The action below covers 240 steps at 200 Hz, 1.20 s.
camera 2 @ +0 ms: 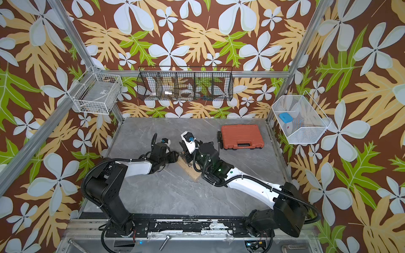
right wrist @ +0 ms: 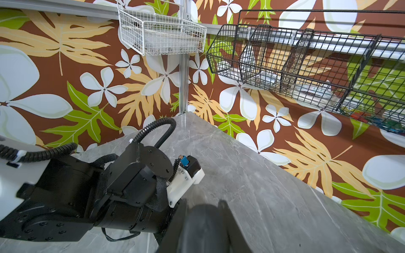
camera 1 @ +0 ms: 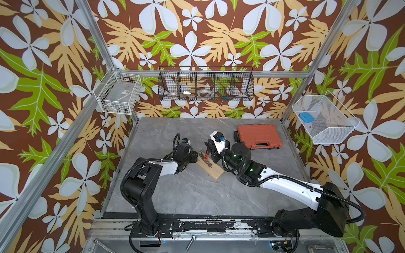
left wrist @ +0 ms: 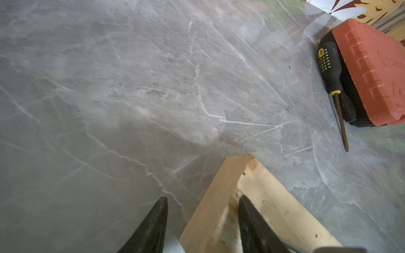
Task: Use a claw hammer to pull out a nail
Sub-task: Remove the nail from the mounting plate.
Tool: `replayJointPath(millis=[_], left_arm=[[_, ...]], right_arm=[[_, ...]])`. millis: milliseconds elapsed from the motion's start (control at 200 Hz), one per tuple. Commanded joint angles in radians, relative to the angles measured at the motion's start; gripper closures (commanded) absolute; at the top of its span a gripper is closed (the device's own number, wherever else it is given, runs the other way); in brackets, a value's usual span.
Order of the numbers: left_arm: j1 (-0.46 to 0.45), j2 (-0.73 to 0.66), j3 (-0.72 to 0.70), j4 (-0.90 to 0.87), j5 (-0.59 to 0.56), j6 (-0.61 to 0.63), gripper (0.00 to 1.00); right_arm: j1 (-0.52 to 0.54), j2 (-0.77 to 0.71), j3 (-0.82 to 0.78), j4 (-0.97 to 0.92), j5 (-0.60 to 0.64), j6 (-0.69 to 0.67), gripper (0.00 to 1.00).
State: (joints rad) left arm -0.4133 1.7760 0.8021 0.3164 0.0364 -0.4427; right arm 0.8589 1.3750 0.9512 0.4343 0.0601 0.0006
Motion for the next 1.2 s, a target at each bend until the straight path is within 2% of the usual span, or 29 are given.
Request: replayJointPath(millis=[0,866,1196], left_arm=[[-0.001,0.025,-0.017,-0.257,-0.044,0.025,0.47],[-0.001,0.04,-0.012,-0.257,-0.029,0.015,0.48],[-0.001,0.013,-0.008,-0.267,-0.029,0.02,0.48]], right_arm=[[0.006,-0.017,-0.003,0.116,-0.04,0.031,1.0],[0.026,-0.103,-0.099,0.237,0.019,-0.004,1.0],[0.028,-0.132,-0.095,0.194,0.035,-0.026,1.0]])
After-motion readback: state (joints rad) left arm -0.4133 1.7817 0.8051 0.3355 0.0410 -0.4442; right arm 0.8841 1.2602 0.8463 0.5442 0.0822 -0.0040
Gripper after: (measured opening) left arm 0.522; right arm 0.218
